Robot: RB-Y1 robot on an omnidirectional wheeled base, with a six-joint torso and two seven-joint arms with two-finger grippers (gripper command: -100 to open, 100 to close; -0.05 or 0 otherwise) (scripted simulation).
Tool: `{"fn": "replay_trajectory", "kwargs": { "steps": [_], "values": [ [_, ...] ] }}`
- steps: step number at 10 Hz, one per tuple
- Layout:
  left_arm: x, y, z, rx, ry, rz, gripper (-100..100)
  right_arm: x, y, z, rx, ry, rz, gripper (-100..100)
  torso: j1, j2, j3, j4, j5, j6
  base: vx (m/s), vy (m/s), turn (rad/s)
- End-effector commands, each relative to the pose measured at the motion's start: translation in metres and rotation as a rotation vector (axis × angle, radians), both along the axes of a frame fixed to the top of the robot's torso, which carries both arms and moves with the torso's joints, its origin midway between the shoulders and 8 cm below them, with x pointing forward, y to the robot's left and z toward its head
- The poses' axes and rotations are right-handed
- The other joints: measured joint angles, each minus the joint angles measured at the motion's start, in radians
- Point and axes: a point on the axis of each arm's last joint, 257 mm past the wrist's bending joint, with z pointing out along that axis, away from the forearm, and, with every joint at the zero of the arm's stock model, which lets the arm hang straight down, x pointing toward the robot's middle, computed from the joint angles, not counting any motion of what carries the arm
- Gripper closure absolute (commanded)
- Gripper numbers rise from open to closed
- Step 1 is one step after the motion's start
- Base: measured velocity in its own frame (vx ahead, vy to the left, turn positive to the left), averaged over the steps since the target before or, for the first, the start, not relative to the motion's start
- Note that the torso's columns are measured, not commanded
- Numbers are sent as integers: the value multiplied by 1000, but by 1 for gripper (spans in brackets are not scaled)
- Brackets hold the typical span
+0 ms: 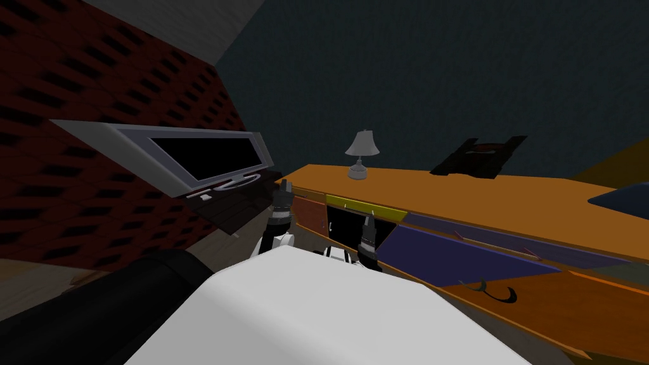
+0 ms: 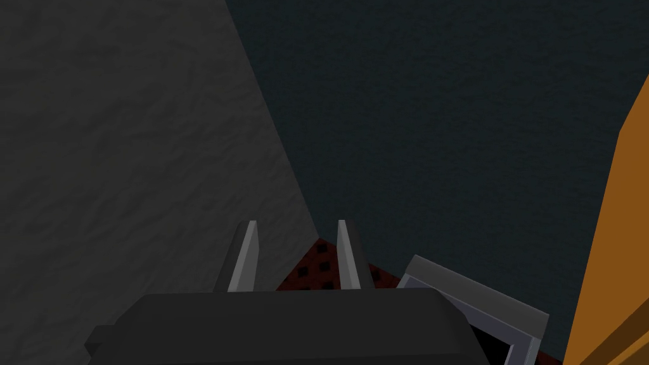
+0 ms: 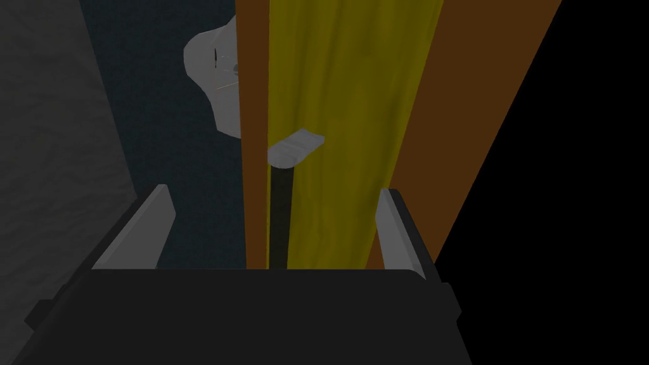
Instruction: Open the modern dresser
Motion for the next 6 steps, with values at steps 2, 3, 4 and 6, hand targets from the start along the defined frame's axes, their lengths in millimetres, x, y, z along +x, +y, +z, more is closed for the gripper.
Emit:
{"fn": "replay_trajectory", "kwargs": {
  "steps": [2, 3, 4, 6],
  "values": [
    [0, 0, 0, 0, 0, 0, 0, 1, -1, -2, 0, 0, 0, -100, 0, 0, 0, -3, -2, -2, 0, 0, 0],
    [0, 0, 0, 0, 0, 0, 0, 13, 7, 7, 0, -3, -1, -100, -1, -1, -1, 3, 1, -3, -4, -26, -8],
    [0, 0, 0, 0, 0, 0, 0, 18, 11, 12, -1, -3, -1, -100, -2, -1, -1, 10, 4, -2, 0, -60, -4],
    [0, 0, 0, 0, 0, 0, 0, 29, 19, 21, -4, -3, 0, -100, -2, -1, 0, 15, 7, -2, -12, -61, 2]
  ]
}}
